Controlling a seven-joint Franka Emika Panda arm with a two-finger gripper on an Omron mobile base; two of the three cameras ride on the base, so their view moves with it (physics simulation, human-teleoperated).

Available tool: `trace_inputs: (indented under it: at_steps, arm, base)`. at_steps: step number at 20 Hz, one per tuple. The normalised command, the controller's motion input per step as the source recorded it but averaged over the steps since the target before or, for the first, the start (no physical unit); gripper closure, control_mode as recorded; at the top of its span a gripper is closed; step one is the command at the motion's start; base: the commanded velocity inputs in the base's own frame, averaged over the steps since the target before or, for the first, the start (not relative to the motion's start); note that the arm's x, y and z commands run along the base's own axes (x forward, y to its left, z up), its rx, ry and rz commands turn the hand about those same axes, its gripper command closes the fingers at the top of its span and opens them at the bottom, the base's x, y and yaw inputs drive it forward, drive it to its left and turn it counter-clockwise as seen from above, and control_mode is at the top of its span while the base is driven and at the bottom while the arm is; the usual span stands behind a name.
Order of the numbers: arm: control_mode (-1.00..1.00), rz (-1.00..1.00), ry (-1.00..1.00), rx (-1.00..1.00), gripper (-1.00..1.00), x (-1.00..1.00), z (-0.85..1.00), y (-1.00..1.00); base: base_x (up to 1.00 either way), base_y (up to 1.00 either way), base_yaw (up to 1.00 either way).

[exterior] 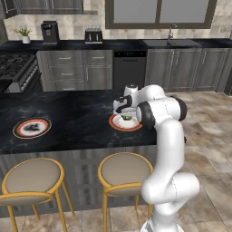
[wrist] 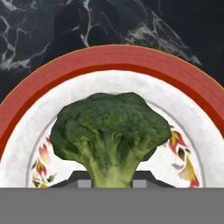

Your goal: Transport the steak and broccoli to the fridge. Place the steak on the rack containing meat and place the broccoli on the rack containing the vegetable, ensuring meats and vegetables are on different racks.

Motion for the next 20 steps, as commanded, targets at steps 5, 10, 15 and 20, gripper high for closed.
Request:
trace_inputs:
  at_steps: [5,10,15,20]
  arm:
    - [-1.00,-0.02,-0.16,0.00,1.00,-0.50,0.29,0.06]
    - [-1.00,0.02,-0.40,0.00,1.00,-1.00,0.92,0.00]
    - [-1.00,0.14,-0.51,0.00,1.00,-1.00,0.67,0.00]
    - [-1.00,0.12,-0.22,0.05,1.00,-1.00,0.93,0.00]
  base:
    - [0.00,0.00,0.00]
    - [0.00,0.00,0.00]
    - [0.00,0.00,0.00]
    - [0.00,0.00,0.00]
